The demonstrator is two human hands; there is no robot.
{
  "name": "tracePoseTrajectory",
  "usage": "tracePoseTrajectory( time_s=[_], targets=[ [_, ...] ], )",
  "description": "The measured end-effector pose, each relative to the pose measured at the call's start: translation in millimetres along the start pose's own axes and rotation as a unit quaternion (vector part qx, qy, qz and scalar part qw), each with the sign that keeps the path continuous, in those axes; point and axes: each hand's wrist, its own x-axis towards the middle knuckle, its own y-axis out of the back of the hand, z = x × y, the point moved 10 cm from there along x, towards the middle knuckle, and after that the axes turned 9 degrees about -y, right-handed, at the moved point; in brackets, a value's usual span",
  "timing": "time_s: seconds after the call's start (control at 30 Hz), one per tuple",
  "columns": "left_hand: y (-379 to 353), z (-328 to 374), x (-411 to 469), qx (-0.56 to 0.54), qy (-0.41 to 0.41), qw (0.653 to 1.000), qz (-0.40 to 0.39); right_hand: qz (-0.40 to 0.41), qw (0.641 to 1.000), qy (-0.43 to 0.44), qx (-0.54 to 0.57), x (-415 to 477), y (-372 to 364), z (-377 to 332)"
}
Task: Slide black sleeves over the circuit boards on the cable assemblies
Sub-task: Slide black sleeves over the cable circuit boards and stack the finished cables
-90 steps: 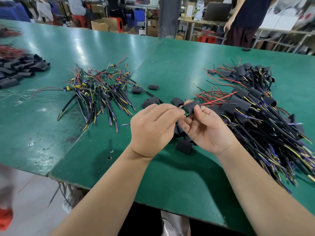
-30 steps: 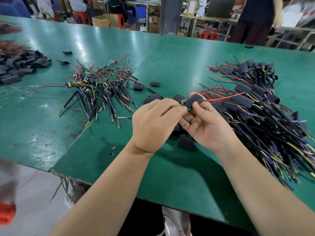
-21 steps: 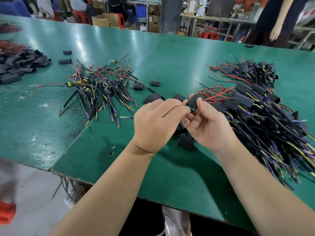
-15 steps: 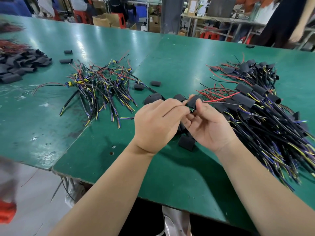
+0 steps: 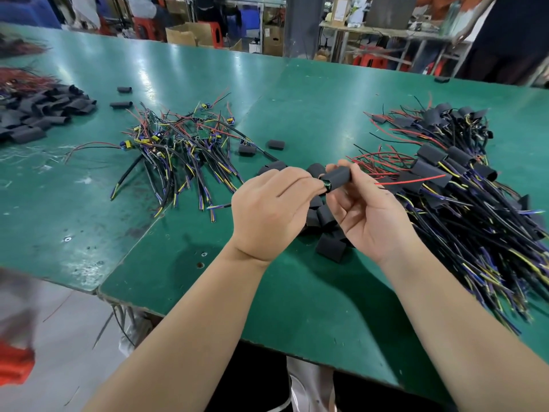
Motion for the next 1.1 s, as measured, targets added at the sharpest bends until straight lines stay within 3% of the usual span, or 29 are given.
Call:
tracePoseTrajectory(
  time_s=[0.53, 0.73, 0.87, 1.1],
  targets=[
    [-1, 7, 1, 0.013, -0.022, 1.0, -0.002, -0.04, 0.997, -0.009, -0.058, -1, -6, -1],
    [1, -7, -3, 0.017, 0.057, 0.998, 0.008, -0.072, 0.997, -0.006, 0.018, -3, -8, -6],
    [0, -12, -4, 0.022, 0.07, 0.997, 0.005, -0.094, 0.996, -0.002, 0.003, -6, -12, -6],
    [-3, -10, -5, 0.003, 0.072, 0.997, -0.002, -0.019, 0.999, 0.017, -0.045, -6, -3, -9]
  ],
)
